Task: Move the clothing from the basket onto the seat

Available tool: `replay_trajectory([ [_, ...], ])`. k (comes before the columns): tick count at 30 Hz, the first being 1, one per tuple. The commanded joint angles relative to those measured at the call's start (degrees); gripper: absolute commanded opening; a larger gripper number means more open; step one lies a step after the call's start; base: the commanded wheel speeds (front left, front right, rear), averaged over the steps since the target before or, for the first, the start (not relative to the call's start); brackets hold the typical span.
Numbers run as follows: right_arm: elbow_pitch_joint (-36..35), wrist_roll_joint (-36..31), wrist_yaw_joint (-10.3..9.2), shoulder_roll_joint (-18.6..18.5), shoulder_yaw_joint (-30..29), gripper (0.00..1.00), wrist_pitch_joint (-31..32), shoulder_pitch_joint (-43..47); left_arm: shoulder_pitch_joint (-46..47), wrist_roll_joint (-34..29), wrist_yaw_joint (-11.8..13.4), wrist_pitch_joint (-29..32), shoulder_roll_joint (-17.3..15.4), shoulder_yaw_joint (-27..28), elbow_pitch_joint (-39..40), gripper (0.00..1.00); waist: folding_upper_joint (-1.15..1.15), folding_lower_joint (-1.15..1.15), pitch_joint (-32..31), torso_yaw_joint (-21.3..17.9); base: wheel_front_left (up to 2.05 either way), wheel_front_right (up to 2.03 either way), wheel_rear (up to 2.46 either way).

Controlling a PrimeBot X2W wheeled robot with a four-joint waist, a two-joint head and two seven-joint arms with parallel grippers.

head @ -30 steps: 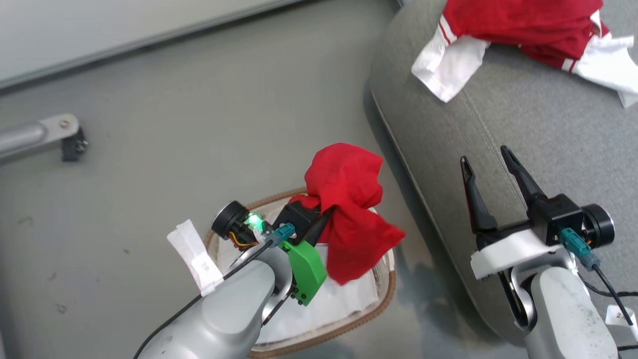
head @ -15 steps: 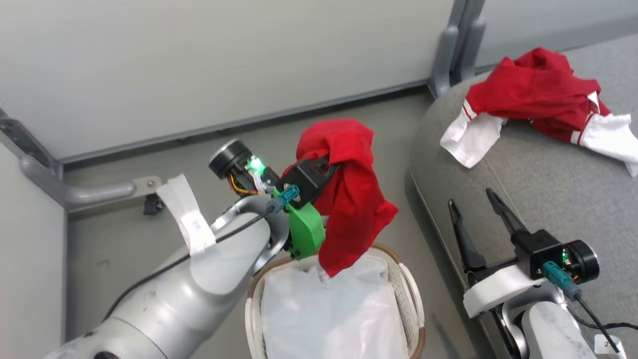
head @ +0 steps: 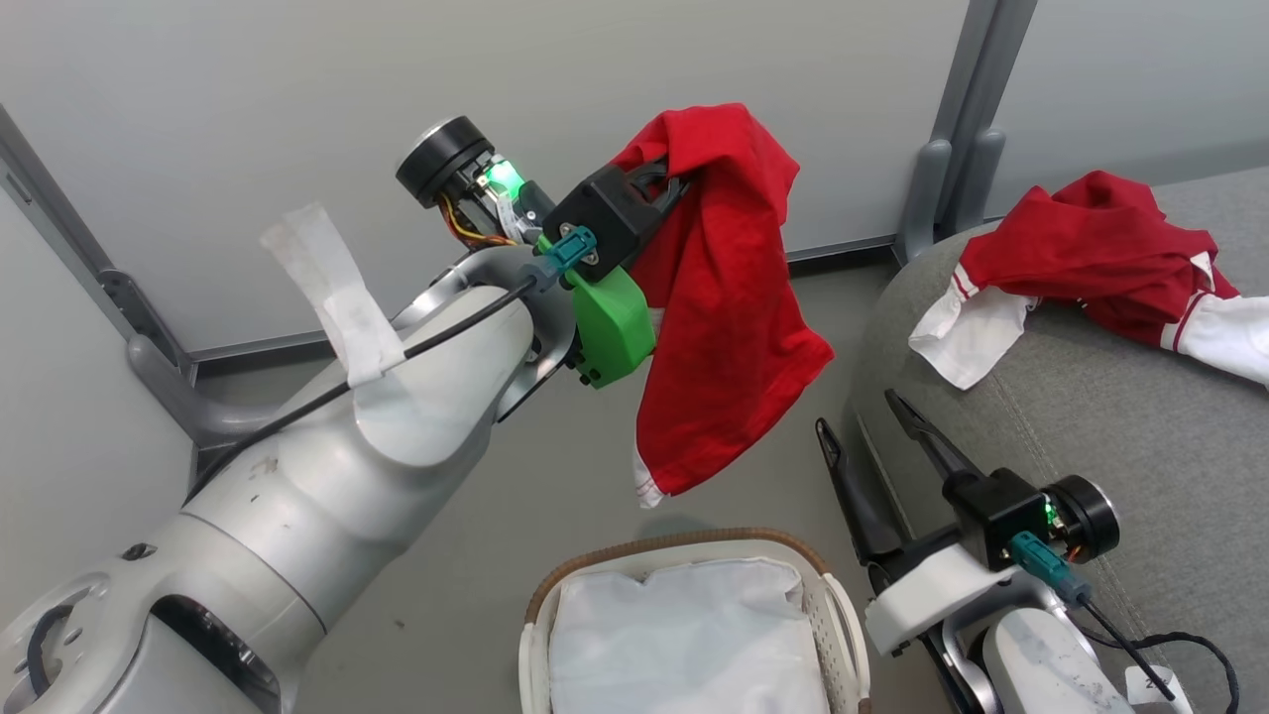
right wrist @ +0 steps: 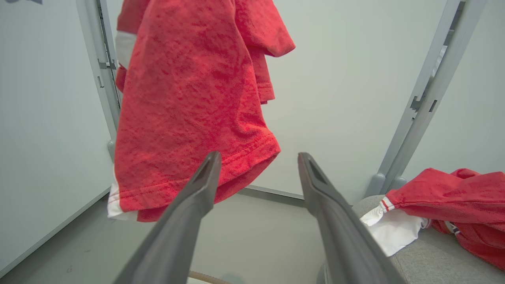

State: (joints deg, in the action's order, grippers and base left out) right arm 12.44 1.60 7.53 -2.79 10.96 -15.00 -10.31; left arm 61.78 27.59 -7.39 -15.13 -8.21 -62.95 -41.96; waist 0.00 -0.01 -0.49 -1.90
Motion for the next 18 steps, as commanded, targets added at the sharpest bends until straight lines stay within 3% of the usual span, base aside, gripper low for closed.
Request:
replay_trajectory([
  [1,0.65,0.51,-0.08,-0.20,0.50,1.00,-0.28,-0.17,1.34,0.35,-0.16,-0.02,0.06,-0.05,0.17,0.00,0.00,0.01,0.01,0.13,0.00,0.00,0.00],
  [18,10.45,-0.46,-0.08,-0.19,-0.42,1.00,-0.28,-5.47,5.25,1.40,-0.16,-0.02,0.91,-1.53,3.99,0.00,0.00,0.01,0.39,2.03,0.00,0.00,0.00],
])
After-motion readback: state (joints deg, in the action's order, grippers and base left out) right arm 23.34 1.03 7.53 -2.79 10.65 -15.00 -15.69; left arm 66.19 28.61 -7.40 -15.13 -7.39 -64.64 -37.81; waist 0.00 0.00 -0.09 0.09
